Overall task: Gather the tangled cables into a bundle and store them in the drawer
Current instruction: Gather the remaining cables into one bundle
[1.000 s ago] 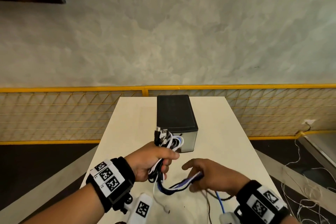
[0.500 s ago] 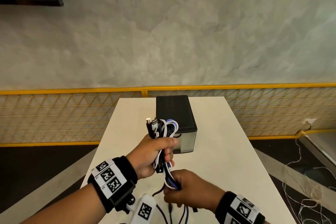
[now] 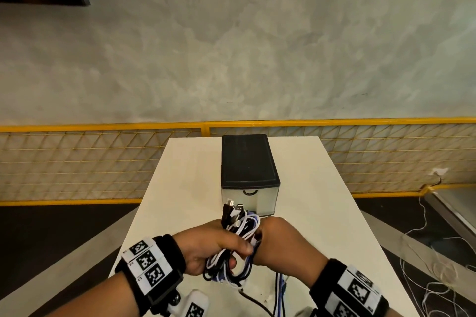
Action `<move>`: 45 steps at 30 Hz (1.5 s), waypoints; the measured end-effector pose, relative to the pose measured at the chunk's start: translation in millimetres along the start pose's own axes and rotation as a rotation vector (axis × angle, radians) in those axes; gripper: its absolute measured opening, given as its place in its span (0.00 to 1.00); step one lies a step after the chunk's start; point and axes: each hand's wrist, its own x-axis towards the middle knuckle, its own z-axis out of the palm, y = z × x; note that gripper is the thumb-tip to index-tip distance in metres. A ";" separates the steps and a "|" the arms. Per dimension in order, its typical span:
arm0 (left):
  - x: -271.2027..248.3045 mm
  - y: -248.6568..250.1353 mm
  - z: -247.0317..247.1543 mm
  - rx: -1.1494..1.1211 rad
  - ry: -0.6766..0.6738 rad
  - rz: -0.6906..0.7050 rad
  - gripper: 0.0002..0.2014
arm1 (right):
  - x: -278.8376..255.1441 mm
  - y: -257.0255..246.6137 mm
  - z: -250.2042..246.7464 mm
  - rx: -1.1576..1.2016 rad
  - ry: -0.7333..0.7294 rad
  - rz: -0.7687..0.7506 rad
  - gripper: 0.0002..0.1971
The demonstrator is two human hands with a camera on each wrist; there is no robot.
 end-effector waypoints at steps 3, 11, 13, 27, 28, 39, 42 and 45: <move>1.9 -1.7 8.9 0.020 -0.006 0.054 0.13 | 5.3 6.8 5.2 -0.046 0.054 -0.026 0.12; 6.0 -12.9 19.4 -0.053 -0.067 0.071 0.16 | 5.5 3.1 1.1 0.098 0.118 0.055 0.20; 7.9 -16.6 19.7 -0.056 -0.066 0.070 0.18 | 6.9 3.4 -3.8 0.093 0.024 0.009 0.31; 0.1 3.6 -11.3 0.076 0.115 0.268 0.12 | -12.2 34.4 -26.9 0.876 -0.226 0.154 0.11; 0.2 2.4 -10.6 0.075 0.112 0.259 0.10 | -12.6 31.7 -26.7 0.938 -0.194 0.165 0.12; 6.8 -8.1 9.4 0.146 0.175 0.214 0.10 | -4.4 17.7 -29.4 0.794 -0.010 0.075 0.29; 4.4 -3.6 1.6 0.157 0.196 0.230 0.08 | -6.3 23.1 -38.2 0.349 -0.076 -0.019 0.43; 2.5 -1.2 -1.5 0.210 0.170 0.228 0.08 | -1.6 21.8 -38.5 -0.047 0.032 -0.079 0.33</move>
